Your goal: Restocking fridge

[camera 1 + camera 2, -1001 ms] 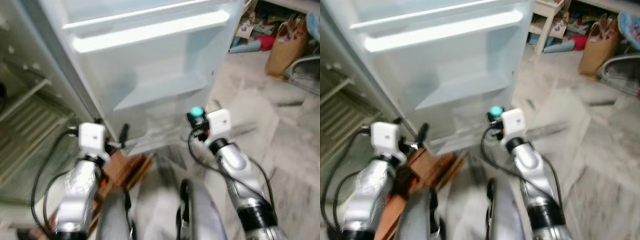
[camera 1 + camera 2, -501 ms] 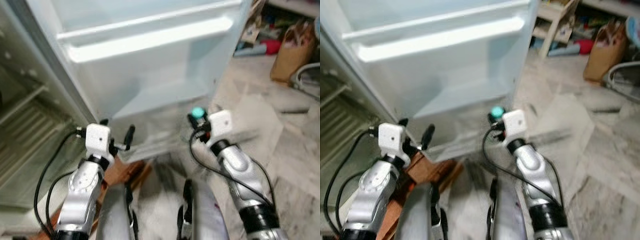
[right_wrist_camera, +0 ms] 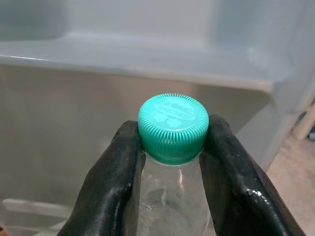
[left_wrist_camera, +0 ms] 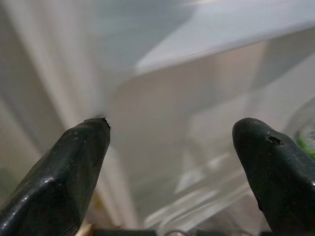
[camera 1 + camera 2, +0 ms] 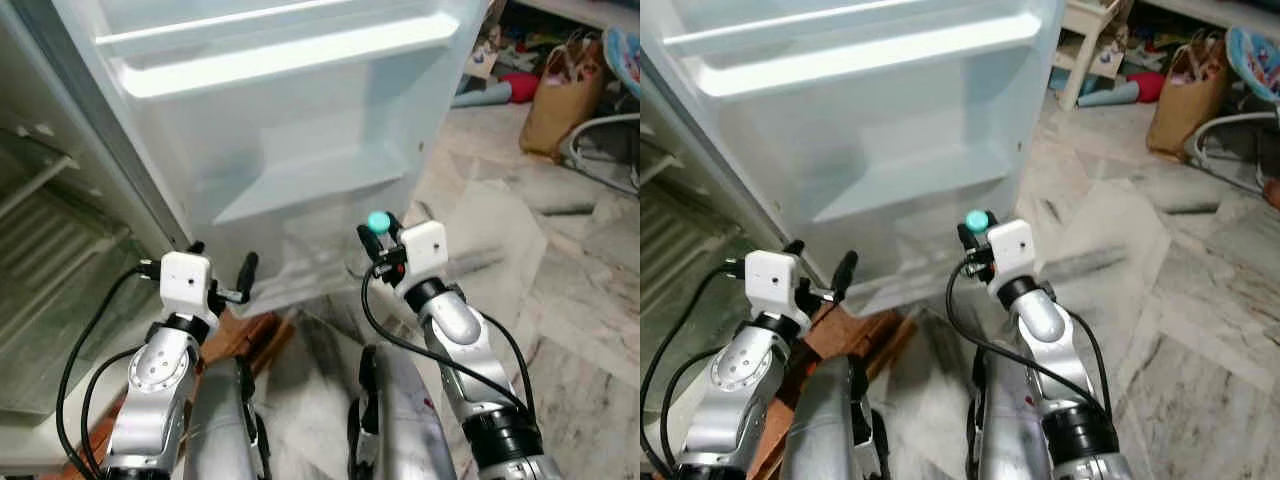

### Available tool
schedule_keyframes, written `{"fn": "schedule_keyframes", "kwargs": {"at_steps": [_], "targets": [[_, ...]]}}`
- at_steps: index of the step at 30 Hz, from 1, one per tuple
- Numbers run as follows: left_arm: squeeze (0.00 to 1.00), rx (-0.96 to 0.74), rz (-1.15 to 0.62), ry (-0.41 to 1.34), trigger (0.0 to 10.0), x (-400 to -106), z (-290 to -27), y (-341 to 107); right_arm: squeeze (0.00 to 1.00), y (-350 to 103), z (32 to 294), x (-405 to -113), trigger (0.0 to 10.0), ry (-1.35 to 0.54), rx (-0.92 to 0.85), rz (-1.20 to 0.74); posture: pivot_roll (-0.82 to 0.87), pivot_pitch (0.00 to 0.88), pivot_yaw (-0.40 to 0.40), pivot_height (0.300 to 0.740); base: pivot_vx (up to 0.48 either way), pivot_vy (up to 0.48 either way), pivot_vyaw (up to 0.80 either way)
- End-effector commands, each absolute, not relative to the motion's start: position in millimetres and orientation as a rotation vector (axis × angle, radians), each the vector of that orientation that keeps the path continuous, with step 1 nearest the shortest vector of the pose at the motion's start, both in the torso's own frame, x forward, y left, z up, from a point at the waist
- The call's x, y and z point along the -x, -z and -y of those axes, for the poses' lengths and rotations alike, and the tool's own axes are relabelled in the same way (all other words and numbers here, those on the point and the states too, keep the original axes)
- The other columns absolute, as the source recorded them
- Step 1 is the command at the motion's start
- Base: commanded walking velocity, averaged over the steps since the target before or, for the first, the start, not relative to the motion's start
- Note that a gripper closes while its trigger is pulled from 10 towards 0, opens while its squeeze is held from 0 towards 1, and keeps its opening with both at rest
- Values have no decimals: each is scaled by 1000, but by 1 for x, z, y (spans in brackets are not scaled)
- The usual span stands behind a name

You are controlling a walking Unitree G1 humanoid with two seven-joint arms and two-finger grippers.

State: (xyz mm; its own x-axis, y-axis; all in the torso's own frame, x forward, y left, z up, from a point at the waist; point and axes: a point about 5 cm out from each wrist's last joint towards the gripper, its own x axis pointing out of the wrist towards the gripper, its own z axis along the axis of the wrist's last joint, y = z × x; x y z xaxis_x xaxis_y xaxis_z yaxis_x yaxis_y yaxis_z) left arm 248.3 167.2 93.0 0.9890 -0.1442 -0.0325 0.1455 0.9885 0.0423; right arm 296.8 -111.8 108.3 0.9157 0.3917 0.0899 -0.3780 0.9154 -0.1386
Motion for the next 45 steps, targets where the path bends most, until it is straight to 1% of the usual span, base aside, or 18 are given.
{"fn": "schedule_keyframes", "kwargs": {"at_steps": [1, 7, 8, 11, 14, 18, 21, 25, 27, 29, 30, 33, 37, 38, 40, 41, 42, 45], "targets": [[0, -60, -19, 98, 10000, -245, -176, -96, 0, -120, 108, -303, 10000, -385, 140, 192, 22, 178, 12, 578, 0, 0, 0], [0, -52, -24, 62, 10000, -243, -183, -97, 0, -122, 97, -317, 10000, -381, 191, 236, 58, 218, 2, 578, 0, 0, 0], [0, -56, -18, 59, 10000, -242, -184, -99, 0, -124, 85, -322, 10000, -415, 235, 259, 79, 236, 0, 578, 0, 0, 0], [0, -62, -16, 54, 10000, -238, -186, -102, 0, -120, 73, -327, 10000, -455, 297, 262, 101, 256, -6, 578, 0, 0, 0], [0, -66, -20, 49, 10000, -233, -187, -103, 0, -113, 73, -330, 10000, -458, 326, 227, 120, 277, -12, 578, 0, 0, 0], [0, -69, -31, 29, 10000, -223, -191, -106, 0, -96, 84, -339, 10000, -406, 376, 129, 142, 305, -13, 578, 0, 0, 0], [0, -73, -36, 14, 10000, -216, -195, -107, 0, -96, 87, -341, 10000, -395, 415, 131, 150, 316, -11, 578, 0, 0, 0], [0, -73, -96, -36, 10000, -194, -208, -102, 0, -109, 88, -349, 10000, -363, 519, 214, 164, 338, -8, 578, 0, 0, 0], [0, -74, -120, -49, 10000, -184, -211, -101, 0, -111, 90, -354, 10000, -334, 546, 207, 170, 352, -10, 578, 0, 0, 0], [0, -74, -121, -48, 10000, -183, -211, -102, 0, -111, 92, -355, 10000, -321, 541, 195, 177, 356, -10, 578, 0, 0, 0], [0, -76, -121, -48, 10000, -184, -210, -104, 0, -105, 99, -358, 10000, -262, 517, 121, 180, 361, -11, 578, 0, 0, 0], [0, -78, -121, -48, 10000, -185, -210, -105, 0, -98, 105, -359, 10000, -221, 486, 56, 180, 364, -9, 578, 0, 0, 0], [0, -77, -132, -37, 10000, -184, -208, -105, 0, -85, 123, -358, 10000, -136, 437, -65, 178, 366, -4, 578, 0, 0, 0], [0, -76, -139, -29, 10000, -184, -208, -105, 59, -81, 130, -358, 10000, -101, 407, -105, 176, 367, -2, 578, 0, 0, 0], [0, -76, -142, -26, 10000, -184, -208, -104, 59, -80, 134, -358, 10000, -80, 387, -122, 174, 366, -1, 578, 0, 0, 0], [0, -75, -145, -24, 10000, -184, -207, -104, 698, -79, 138, -358, 10000, -58, 366, -133, 173, 365, 0, 578, 0, 0, 0], [0, -73, -147, -23, 10000, -184, -207, -104, 1000, -79, 141, -358, 10000, -43, 355, -138, 170, 363, 1, 578, 0, 0, 0], [0, -70, -154, -19, 10000, -186, -206, -103, 1000, -83, 148, -360, 10000, -13, 362, -129, 167, 359, 2, 578, 0, 0, 0]]}}
